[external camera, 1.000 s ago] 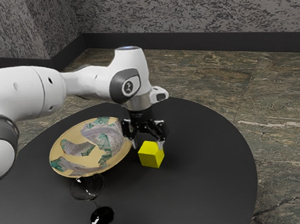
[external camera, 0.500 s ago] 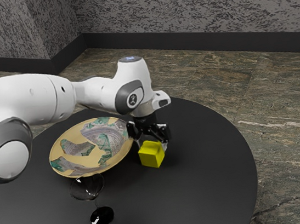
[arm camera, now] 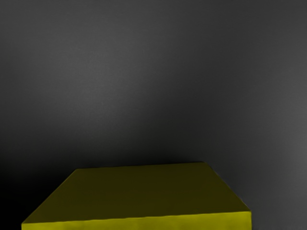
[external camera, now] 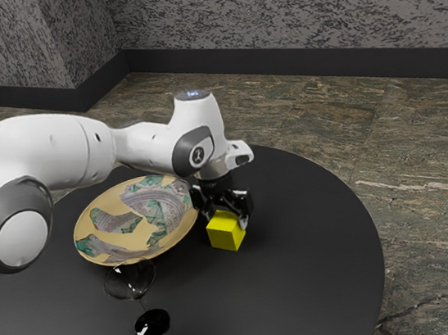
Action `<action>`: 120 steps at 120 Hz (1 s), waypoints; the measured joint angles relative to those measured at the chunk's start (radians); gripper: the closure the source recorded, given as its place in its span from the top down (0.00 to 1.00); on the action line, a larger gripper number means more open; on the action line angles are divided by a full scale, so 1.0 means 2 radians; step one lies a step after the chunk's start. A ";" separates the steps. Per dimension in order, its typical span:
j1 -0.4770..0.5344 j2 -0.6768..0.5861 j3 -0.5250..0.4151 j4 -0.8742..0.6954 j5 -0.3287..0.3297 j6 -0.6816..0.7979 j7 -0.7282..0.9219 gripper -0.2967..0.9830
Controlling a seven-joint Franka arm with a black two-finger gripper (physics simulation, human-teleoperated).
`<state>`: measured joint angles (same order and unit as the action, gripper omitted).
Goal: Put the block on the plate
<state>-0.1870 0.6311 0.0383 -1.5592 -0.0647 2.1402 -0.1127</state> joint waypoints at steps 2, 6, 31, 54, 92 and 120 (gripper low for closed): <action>0.000 0.000 0.000 0.000 0.000 0.000 0.001 0.71; 0.001 0.001 0.000 -0.001 -0.001 0.000 0.002 0.71; 0.002 0.005 0.000 -0.004 -0.006 0.001 0.009 0.63; 0.002 0.002 0.000 0.000 -0.006 0.000 0.013 0.56; 0.000 -0.080 0.021 0.003 0.010 -0.014 0.016 0.55; 0.090 -0.130 0.027 -0.027 0.019 -0.066 0.017 0.56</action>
<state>-0.0080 0.3707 0.0924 -1.6135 -0.0265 2.0085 -0.0781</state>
